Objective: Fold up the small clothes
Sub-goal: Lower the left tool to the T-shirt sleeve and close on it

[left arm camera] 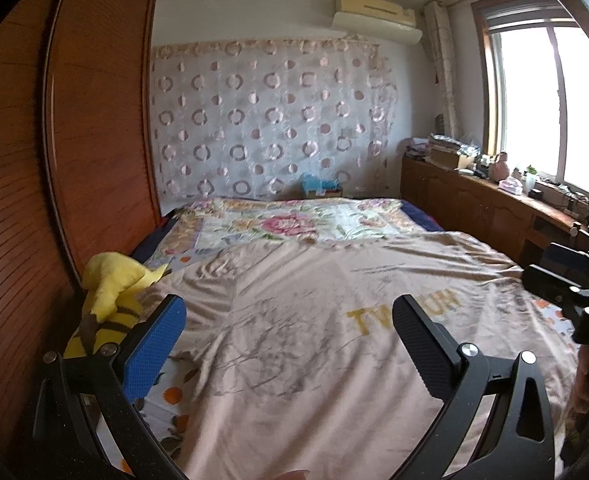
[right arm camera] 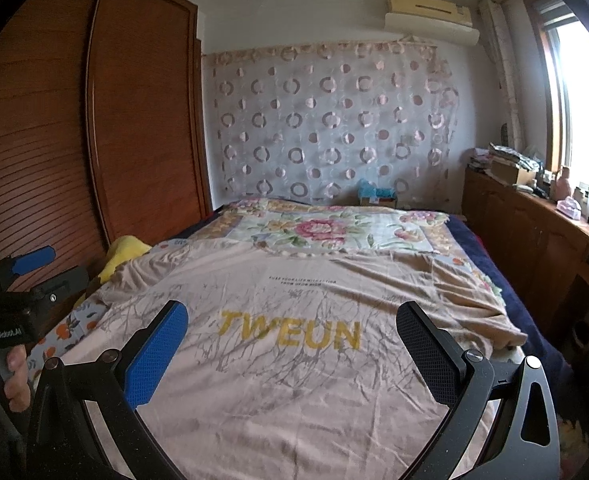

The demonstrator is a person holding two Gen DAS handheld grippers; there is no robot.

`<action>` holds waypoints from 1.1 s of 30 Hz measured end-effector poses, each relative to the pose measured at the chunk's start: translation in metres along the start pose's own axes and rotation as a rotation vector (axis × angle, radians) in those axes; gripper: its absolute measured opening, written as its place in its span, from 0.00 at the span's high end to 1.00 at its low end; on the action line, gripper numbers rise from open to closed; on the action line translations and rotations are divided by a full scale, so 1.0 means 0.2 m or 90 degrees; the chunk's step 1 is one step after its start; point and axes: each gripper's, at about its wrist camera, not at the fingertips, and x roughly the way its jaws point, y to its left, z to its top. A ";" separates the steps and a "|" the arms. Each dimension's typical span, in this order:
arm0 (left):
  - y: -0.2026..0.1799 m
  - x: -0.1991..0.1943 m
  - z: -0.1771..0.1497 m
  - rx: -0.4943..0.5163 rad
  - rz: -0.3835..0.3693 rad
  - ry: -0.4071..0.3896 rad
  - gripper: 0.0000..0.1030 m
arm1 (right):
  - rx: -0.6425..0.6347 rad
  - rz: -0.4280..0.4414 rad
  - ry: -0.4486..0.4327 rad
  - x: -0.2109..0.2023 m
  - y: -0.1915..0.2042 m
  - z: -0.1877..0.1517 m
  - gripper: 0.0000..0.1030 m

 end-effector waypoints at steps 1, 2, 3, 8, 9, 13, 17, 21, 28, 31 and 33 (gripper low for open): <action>0.03 0.01 -0.01 -0.001 0.008 0.006 0.00 | -0.001 0.002 0.006 0.01 0.00 0.00 0.00; 0.05 0.02 -0.02 -0.003 0.012 0.011 0.00 | -0.001 0.004 0.011 0.02 0.00 0.00 0.00; 0.07 0.04 -0.02 -0.005 0.017 0.018 0.00 | -0.003 0.006 0.016 0.03 0.00 0.01 0.00; 0.18 0.11 -0.07 -0.010 0.039 0.044 0.00 | -0.020 0.013 0.037 0.06 -0.01 0.04 0.00; 0.20 0.12 -0.07 -0.010 0.043 0.048 0.00 | -0.024 0.014 0.040 0.07 -0.01 0.05 0.00; 0.28 0.16 -0.10 -0.017 0.054 0.062 0.00 | -0.040 0.020 0.050 0.11 -0.01 0.08 0.00; 0.34 0.19 -0.12 -0.017 0.064 0.078 0.00 | -0.057 0.028 0.061 0.15 -0.01 0.09 0.00; 0.40 0.23 -0.12 -0.015 0.067 0.096 0.00 | -0.070 0.043 0.082 0.20 -0.01 0.09 0.00; 0.56 0.37 -0.13 0.010 0.058 0.147 0.00 | -0.097 0.091 0.139 0.28 -0.01 0.11 0.00; 0.63 0.43 -0.13 0.018 0.061 0.169 0.03 | -0.110 0.111 0.157 0.30 0.00 0.15 0.00; 0.67 0.47 -0.13 0.022 0.062 0.188 0.05 | -0.121 0.123 0.167 0.31 -0.01 0.17 0.00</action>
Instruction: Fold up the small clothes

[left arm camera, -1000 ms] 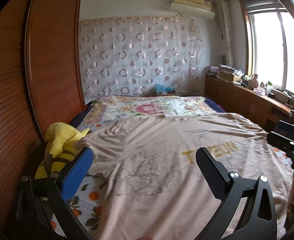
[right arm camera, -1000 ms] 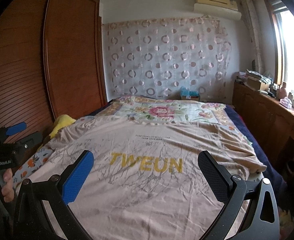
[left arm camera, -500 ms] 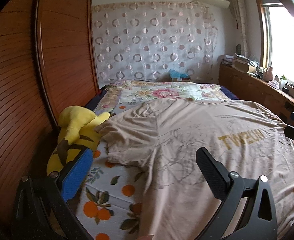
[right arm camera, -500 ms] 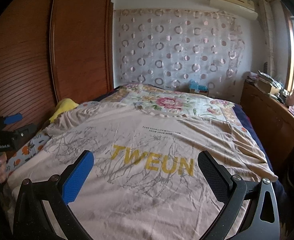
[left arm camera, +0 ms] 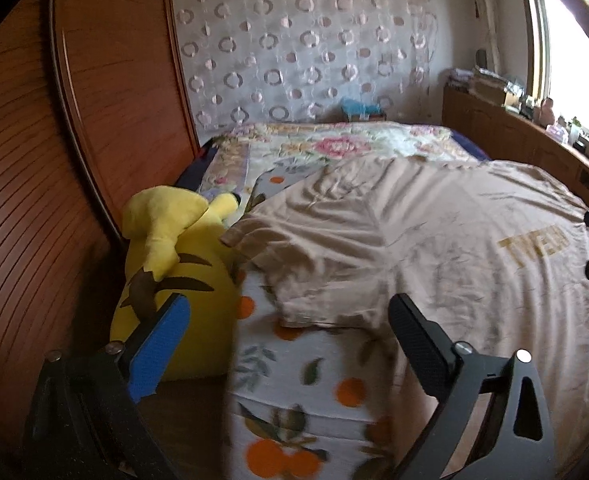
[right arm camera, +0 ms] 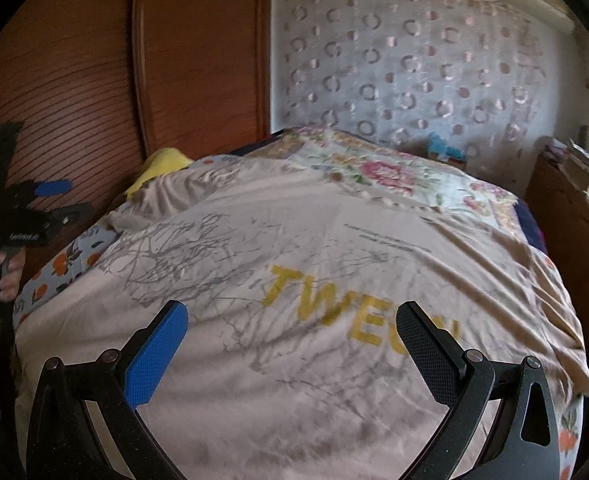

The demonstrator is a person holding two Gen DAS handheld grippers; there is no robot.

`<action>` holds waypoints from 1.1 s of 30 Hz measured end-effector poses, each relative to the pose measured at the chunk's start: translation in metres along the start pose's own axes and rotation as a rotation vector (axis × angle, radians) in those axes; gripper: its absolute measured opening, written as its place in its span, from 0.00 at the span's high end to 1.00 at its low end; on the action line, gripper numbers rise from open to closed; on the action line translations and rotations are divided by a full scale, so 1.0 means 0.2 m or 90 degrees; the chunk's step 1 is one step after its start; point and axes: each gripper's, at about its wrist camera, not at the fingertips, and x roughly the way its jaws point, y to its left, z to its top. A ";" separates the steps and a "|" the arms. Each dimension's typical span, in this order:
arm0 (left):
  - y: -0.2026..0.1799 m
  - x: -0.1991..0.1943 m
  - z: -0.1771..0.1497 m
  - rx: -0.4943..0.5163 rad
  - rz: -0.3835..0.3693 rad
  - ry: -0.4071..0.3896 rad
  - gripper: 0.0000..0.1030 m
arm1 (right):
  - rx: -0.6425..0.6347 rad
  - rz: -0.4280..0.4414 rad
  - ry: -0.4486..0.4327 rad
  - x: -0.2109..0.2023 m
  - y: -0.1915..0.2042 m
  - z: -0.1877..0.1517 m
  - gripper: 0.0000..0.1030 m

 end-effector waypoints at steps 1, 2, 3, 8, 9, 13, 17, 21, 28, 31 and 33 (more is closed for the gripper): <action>0.02 0.02 0.01 0.002 0.001 0.009 0.09 | -0.008 0.010 0.005 0.00 0.00 0.02 0.00; 0.04 0.06 0.02 0.002 -0.002 0.020 0.12 | -0.012 0.016 0.009 0.01 -0.01 0.03 0.00; 0.05 0.08 0.03 0.003 -0.004 0.028 0.13 | -0.016 0.020 0.013 0.02 -0.01 0.04 0.00; 0.10 0.20 0.09 0.010 -0.012 0.062 0.24 | -0.025 0.054 0.030 0.06 -0.03 0.08 0.00; 0.10 0.22 0.09 0.012 -0.013 0.068 0.27 | -0.027 0.063 0.032 0.07 -0.05 0.08 0.00; 0.11 0.33 0.12 0.012 -0.034 0.101 0.44 | -0.040 0.074 0.047 0.09 -0.06 0.08 0.00; 0.08 0.40 0.16 0.031 -0.036 0.115 0.45 | -0.046 0.073 0.072 0.11 -0.07 0.06 0.01; 0.03 0.46 0.20 0.063 -0.033 0.131 0.45 | -0.032 0.090 0.085 0.06 -0.11 0.03 0.01; 0.05 0.52 0.22 0.029 -0.060 0.132 0.69 | -0.048 0.069 0.087 0.02 -0.11 -0.02 0.01; 0.06 0.51 0.22 0.023 -0.058 0.127 0.85 | -0.047 0.038 0.076 -0.03 -0.13 -0.02 0.01; 0.05 0.50 0.21 0.025 -0.062 0.124 0.93 | -0.037 0.044 0.066 -0.09 -0.15 -0.04 0.01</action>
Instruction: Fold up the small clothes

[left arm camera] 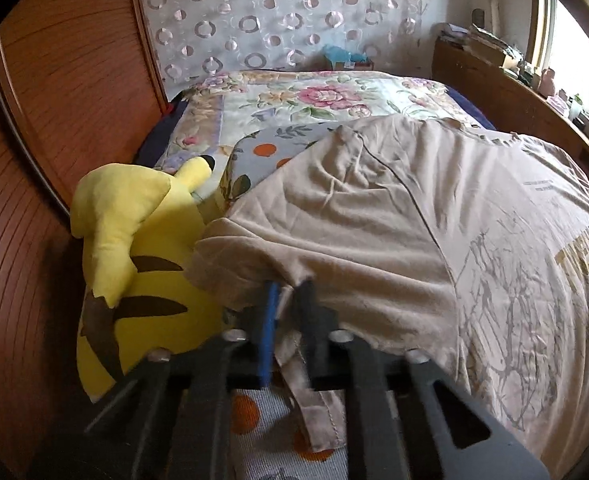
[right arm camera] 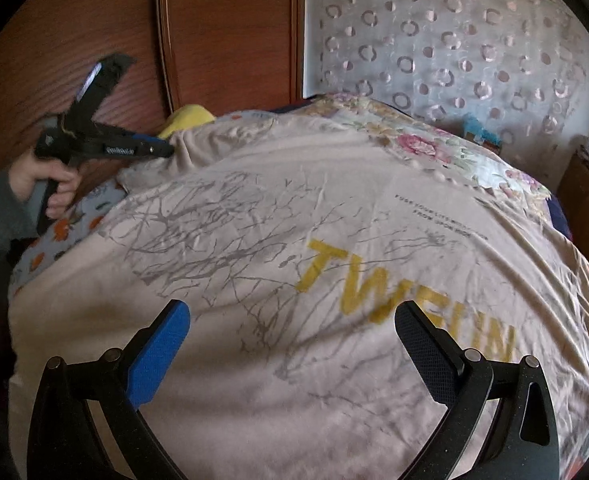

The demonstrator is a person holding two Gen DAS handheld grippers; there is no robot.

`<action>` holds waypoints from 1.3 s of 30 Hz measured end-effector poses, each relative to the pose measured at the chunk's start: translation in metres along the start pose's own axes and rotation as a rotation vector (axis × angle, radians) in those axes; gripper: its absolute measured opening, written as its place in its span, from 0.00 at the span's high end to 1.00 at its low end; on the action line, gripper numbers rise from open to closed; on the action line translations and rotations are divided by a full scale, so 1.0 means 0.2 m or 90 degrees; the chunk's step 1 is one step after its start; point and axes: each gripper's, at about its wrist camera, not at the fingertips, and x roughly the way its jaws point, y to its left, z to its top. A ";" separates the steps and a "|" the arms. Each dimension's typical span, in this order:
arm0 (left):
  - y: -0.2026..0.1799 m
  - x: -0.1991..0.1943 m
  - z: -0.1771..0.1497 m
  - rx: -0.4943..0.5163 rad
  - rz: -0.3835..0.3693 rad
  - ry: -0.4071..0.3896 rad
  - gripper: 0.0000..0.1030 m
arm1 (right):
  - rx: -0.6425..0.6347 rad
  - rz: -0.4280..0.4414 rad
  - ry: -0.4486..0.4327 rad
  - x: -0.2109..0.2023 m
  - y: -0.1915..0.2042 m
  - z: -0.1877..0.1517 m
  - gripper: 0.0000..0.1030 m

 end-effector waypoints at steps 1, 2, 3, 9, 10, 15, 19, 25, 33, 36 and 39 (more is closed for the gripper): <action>-0.01 0.00 0.00 0.003 0.000 -0.001 0.95 | 0.007 -0.004 -0.006 -0.03 -0.01 -0.01 0.01; -0.01 -0.01 0.00 0.005 0.000 -0.004 0.96 | 0.013 -0.007 -0.012 -0.06 -0.02 -0.02 0.01; -0.01 -0.03 0.01 0.004 0.000 -0.013 0.96 | 0.016 -0.009 -0.015 -0.06 -0.02 -0.02 0.01; -0.11 -0.23 0.08 0.001 -0.028 -0.094 0.96 | 0.048 -0.023 -0.039 -0.17 -0.07 -0.06 0.01; -0.16 -0.26 0.09 0.011 -0.036 -0.104 0.96 | 0.057 -0.024 -0.044 -0.19 -0.09 -0.07 0.01; -0.38 -0.35 0.16 0.062 -0.073 -0.127 0.96 | 0.090 -0.032 -0.059 -0.26 -0.17 -0.11 0.01; -0.55 -0.39 0.18 0.089 -0.109 -0.124 0.96 | 0.101 -0.037 -0.063 -0.27 -0.18 -0.12 0.01; -0.64 -0.46 0.13 0.094 -0.138 -0.133 0.85 | 0.103 -0.037 -0.057 -0.25 -0.17 -0.13 0.01; -0.51 -0.61 0.00 0.054 -0.118 -0.173 0.47 | 0.093 -0.040 -0.057 -0.25 -0.17 -0.10 0.01; -0.45 -0.63 -0.08 0.049 -0.088 -0.189 0.24 | 0.073 -0.037 -0.066 -0.25 -0.14 -0.06 0.03; -0.39 -0.64 -0.16 0.033 -0.072 -0.188 0.23 | 0.047 -0.035 -0.069 -0.22 -0.11 -0.01 0.11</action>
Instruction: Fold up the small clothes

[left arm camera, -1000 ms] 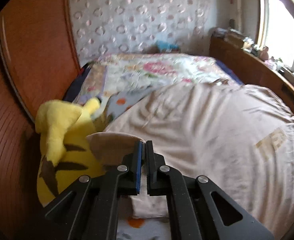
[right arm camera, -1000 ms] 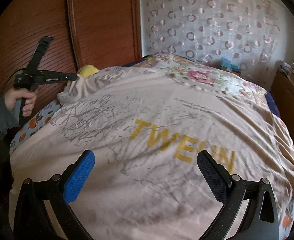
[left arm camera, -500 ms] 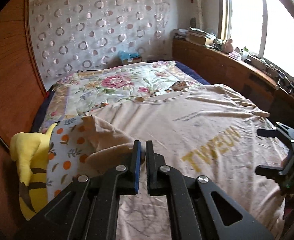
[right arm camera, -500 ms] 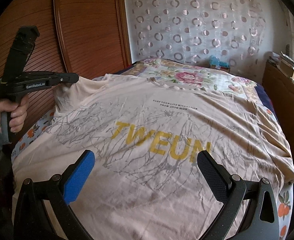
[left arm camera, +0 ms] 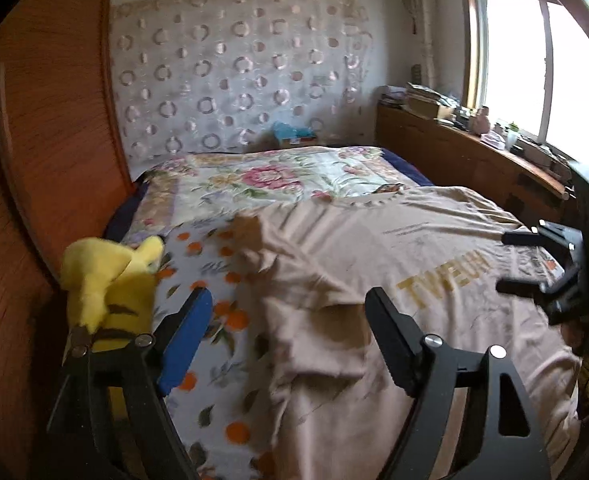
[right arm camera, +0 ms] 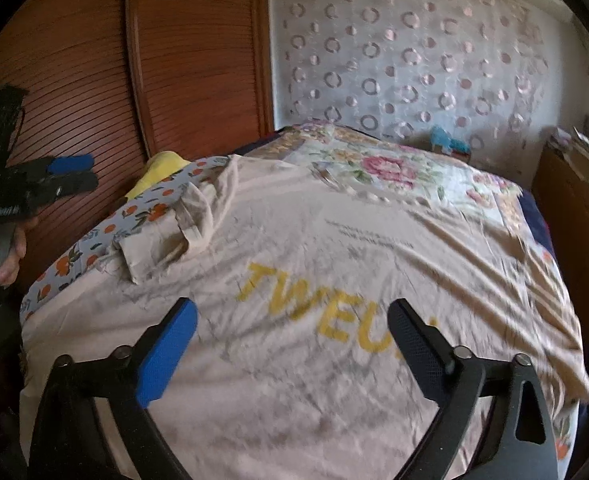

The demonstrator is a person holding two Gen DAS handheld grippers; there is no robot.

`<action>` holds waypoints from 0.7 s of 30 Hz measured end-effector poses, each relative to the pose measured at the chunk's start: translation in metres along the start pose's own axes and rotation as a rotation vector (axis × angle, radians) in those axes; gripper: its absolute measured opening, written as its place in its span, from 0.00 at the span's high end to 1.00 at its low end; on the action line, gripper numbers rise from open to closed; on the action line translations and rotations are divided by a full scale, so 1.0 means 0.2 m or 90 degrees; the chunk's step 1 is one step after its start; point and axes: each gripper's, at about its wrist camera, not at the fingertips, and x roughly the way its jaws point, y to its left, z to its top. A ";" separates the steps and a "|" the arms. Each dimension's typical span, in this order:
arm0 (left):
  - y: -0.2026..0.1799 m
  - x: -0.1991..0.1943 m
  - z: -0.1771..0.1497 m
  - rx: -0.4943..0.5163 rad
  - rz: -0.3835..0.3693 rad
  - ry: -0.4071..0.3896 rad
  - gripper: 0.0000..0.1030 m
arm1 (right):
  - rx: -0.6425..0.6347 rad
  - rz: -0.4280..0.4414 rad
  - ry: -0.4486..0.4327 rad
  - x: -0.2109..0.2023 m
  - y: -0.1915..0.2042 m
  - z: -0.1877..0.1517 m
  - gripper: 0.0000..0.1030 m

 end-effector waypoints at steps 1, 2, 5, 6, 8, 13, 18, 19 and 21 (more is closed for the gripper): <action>0.02 -0.01 -0.02 -0.006 0.010 -0.004 0.23 | -0.010 0.006 0.000 0.02 0.02 0.02 0.15; 0.04 -0.03 -0.05 -0.013 0.018 -0.006 0.23 | -0.018 0.013 0.002 0.04 0.03 0.04 0.17; 0.08 -0.05 -0.12 -0.031 0.023 -0.006 0.23 | -0.046 0.038 0.006 0.13 0.09 0.11 0.22; 0.09 -0.05 -0.15 -0.038 0.022 -0.004 0.23 | -0.061 0.056 0.003 0.16 0.12 0.14 0.26; 0.11 -0.05 -0.18 -0.047 0.021 -0.001 0.23 | -0.079 0.075 0.010 0.24 0.17 0.18 0.32; 0.12 -0.07 -0.24 -0.062 0.021 0.000 0.23 | -0.107 0.113 0.035 0.47 0.29 0.28 0.58; 0.12 -0.09 -0.27 -0.065 0.020 0.001 0.23 | -0.138 0.136 0.043 0.68 0.36 0.35 0.64; 0.12 -0.09 -0.28 -0.066 0.021 0.002 0.23 | -0.138 0.136 0.048 0.73 0.38 0.37 0.64; 0.11 -0.10 -0.29 -0.067 0.019 0.003 0.23 | -0.130 0.147 0.058 0.80 0.38 0.40 0.64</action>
